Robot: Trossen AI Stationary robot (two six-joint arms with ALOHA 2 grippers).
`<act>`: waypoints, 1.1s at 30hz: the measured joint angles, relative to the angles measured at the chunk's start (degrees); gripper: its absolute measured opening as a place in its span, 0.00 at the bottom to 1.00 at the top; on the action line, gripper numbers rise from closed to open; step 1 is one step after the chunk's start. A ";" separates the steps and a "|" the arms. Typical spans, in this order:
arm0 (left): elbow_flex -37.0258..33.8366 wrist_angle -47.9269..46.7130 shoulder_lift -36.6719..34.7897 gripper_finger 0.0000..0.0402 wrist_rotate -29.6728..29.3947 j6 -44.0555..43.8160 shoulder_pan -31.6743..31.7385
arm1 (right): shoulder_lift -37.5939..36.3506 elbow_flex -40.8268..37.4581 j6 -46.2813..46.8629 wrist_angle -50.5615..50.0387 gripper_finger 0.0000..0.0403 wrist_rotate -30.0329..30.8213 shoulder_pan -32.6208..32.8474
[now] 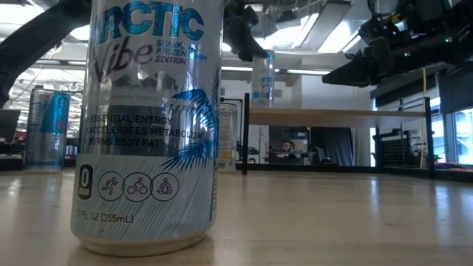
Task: Place canned beverage on shelf
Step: Put the top white blue soda can on the shelf, then put the white blue soda can aligned with the other white blue soda can on the shelf
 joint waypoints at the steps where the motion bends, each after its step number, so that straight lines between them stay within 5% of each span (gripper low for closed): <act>1: 0.01 0.30 0.00 0.71 -1.03 -0.01 -0.21 | 0.00 0.00 0.00 0.02 0.13 0.02 0.00; 19: 3.42 1.53 -4.68 0.71 -7.40 -2.02 -5.63 | 0.00 -0.02 -0.07 0.44 0.13 -0.09 0.00; 27: 3.37 -18.58 -7.21 0.71 -11.37 -5.58 -15.62 | 0.00 -0.02 -0.07 0.65 0.13 -4.72 0.00; 33: 1.47 -22.21 -7.32 0.71 -16.22 -16.52 -23.96 | -0.02 -0.04 3.66 1.05 0.13 -11.42 0.07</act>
